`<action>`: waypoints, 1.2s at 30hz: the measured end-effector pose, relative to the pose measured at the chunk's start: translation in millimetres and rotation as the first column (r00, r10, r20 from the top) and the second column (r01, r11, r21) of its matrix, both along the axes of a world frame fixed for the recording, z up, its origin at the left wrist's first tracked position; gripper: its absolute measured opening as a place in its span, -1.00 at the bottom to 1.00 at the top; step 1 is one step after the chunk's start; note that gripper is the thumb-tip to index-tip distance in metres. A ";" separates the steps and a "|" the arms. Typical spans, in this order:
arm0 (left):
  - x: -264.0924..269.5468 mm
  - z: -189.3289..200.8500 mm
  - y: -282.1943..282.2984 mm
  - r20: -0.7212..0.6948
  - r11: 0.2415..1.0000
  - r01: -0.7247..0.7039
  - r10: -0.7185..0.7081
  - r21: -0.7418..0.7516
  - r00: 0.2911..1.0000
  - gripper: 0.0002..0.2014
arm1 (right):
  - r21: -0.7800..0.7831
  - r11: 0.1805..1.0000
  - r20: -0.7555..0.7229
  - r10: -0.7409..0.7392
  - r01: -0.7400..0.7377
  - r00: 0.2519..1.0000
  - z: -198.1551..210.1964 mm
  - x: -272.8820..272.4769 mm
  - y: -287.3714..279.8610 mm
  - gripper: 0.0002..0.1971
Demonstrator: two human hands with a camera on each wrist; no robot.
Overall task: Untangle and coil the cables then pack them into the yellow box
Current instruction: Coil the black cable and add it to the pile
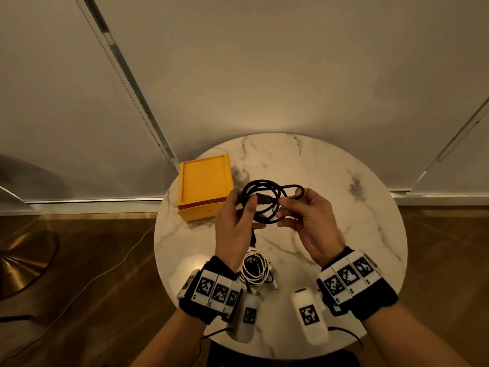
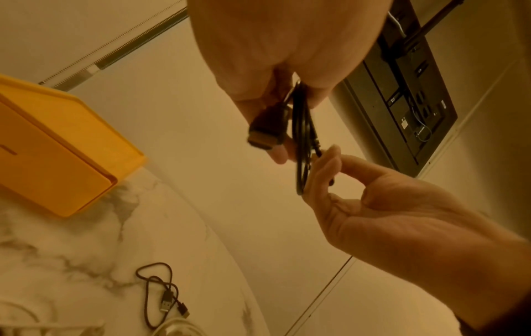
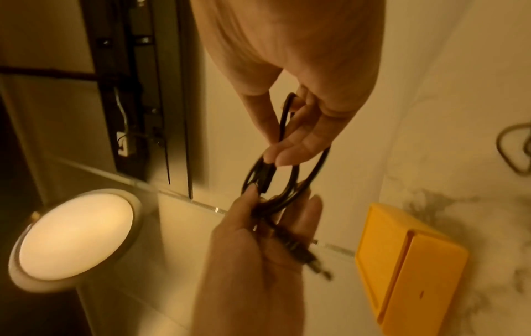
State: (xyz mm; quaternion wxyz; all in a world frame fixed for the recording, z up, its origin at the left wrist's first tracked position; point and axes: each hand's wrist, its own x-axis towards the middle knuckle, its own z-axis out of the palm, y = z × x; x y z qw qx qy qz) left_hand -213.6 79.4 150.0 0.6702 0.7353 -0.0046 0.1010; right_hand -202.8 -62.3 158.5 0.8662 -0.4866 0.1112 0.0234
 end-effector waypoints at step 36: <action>19.9 13.1 22.1 -0.072 1.000 0.003 -0.002 0.010 0.997 -0.81 | -0.856 0.427 0.464 0.382 0.293 0.799 -19.6 6.4 6.7 -0.55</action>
